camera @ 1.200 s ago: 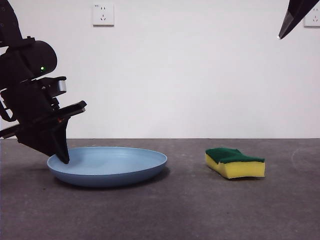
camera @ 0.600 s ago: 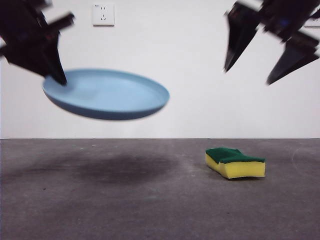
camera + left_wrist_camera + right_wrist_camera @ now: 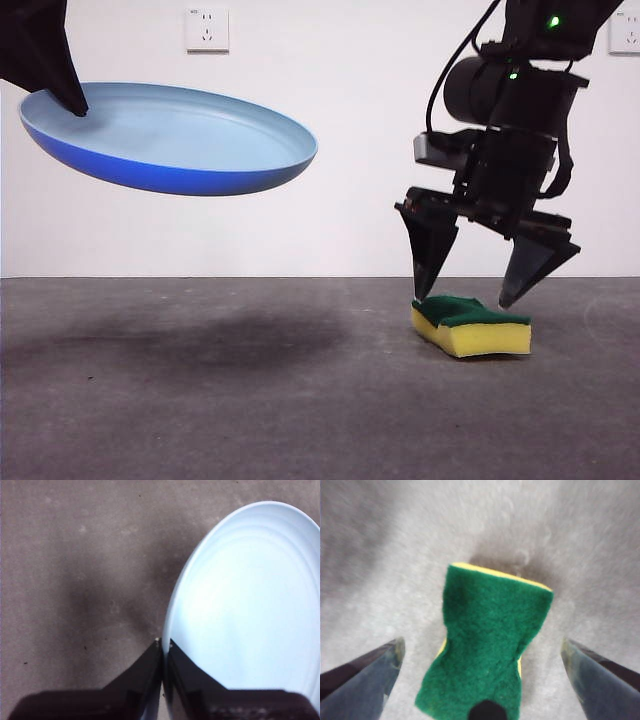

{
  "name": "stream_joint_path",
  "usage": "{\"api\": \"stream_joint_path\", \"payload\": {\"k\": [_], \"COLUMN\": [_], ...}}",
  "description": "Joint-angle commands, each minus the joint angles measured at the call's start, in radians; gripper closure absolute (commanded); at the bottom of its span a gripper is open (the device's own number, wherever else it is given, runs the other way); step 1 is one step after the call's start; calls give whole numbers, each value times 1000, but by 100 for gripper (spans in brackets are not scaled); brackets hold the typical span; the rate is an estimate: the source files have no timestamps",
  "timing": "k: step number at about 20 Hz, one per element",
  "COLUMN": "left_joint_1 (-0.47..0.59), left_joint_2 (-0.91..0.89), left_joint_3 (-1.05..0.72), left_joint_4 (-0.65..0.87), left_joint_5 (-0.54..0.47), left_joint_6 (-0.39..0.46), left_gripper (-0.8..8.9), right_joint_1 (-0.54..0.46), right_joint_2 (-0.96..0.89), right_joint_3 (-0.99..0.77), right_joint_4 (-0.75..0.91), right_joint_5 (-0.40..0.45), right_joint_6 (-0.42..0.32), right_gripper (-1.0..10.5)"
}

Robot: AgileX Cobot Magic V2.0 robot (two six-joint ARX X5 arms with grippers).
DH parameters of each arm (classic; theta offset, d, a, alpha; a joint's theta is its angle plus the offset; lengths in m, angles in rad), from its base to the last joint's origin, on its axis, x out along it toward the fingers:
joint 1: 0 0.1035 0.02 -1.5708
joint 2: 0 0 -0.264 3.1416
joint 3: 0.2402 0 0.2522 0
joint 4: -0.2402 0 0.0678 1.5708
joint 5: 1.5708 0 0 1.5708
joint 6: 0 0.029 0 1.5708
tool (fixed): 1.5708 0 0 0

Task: Pick up the plate,pick up the cloth,clean the plate with the cloth

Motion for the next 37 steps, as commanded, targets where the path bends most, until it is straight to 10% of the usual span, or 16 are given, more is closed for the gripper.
{"api": "stream_joint_path", "payload": {"k": [1, 14, 20, 37], "left_joint_1": [-5, -5, -4, -286], "left_joint_2": [-1, -1, 1, 179], "left_joint_3": [-5, -5, -5, -5], "left_joint_4": [3, -13, -3, 204], "left_joint_5": [-1, 0, -8, -98], "left_joint_6": [12, 12, 12, -124], "left_gripper": [821, 821, 821, 821], "right_joint_1": [3, 3, 8, 269], "right_joint_2": [20, 82, 74, -283], "right_joint_3": [0, 0, 0, 0], "right_joint_4": [2, -3, -12, 92], "right_joint_5": [0, -2, -3, -121], "right_joint_6": [-9, -12, -12, 57], "right_gripper": [484, 583, 957, 963]}}
